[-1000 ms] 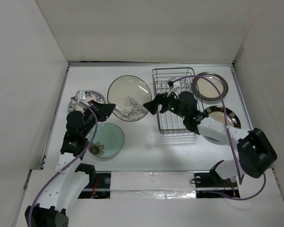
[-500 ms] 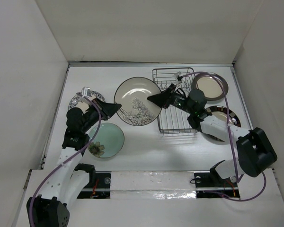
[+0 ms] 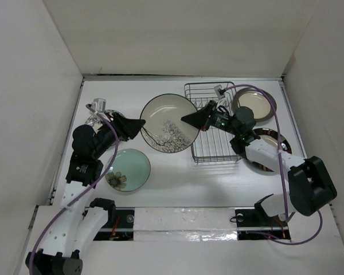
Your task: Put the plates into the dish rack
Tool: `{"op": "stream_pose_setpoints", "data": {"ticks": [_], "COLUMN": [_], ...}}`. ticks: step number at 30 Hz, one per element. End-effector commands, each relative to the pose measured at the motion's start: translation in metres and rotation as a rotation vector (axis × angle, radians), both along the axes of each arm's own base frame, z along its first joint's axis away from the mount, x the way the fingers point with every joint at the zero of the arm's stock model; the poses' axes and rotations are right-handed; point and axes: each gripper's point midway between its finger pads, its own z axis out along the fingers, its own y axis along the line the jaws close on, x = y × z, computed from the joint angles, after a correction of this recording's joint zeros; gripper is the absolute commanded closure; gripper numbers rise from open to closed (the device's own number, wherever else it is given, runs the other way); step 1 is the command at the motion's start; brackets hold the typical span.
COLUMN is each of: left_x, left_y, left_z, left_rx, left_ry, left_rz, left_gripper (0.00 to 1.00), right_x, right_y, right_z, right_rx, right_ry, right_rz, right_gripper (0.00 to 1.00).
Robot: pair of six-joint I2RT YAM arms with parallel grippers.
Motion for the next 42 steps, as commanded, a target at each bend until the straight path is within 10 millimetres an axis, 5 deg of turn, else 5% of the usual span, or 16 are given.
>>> {"op": "stream_pose_setpoints", "data": {"ticks": [1, 5, 10, 11, 13, 18, 24, 42], "left_x": [-0.001, -0.001, -0.015, -0.015, -0.014, -0.008, -0.011, -0.005], "left_y": [0.027, 0.048, 0.075, 0.078, 0.074, 0.070, 0.071, 0.068], "left_z": [0.052, 0.056, 0.058, 0.056, 0.047, 0.036, 0.038, 0.031], "left_rx": [0.090, 0.150, 0.150, 0.156, 0.176, 0.202, 0.207, 0.211], "left_ry": [-0.197, -0.218, -0.295, -0.296, -0.290, -0.273, -0.279, -0.258], "left_rz": [0.153, 0.287, 0.436, 0.453, 0.440, 0.418, 0.427, 0.417], "left_gripper": [0.54, 0.52, 0.56, 0.57, 0.61, 0.71, 0.90, 0.80], "right_x": [0.000, 0.016, 0.059, 0.067, 0.086, 0.111, 0.132, 0.181], "right_y": [-0.018, -0.038, -0.090, -0.097, -0.123, -0.174, -0.184, -0.141], "right_z": [0.051, 0.063, 0.077, 0.068, 0.087, 0.090, 0.084, 0.013], "right_rx": [0.097, 0.109, 0.088, 0.029, -0.001, -0.159, -0.341, -0.671], "right_ry": [-0.089, -0.072, -0.057, -0.042, -0.065, -0.070, -0.071, 0.005], "right_rz": [-0.037, -0.129, -0.407, -0.472, -0.695, -1.073, -1.260, -1.228], "right_gripper": [1.00, 1.00, 1.00, 1.00, 1.00, 1.00, 1.00, 1.00]}}
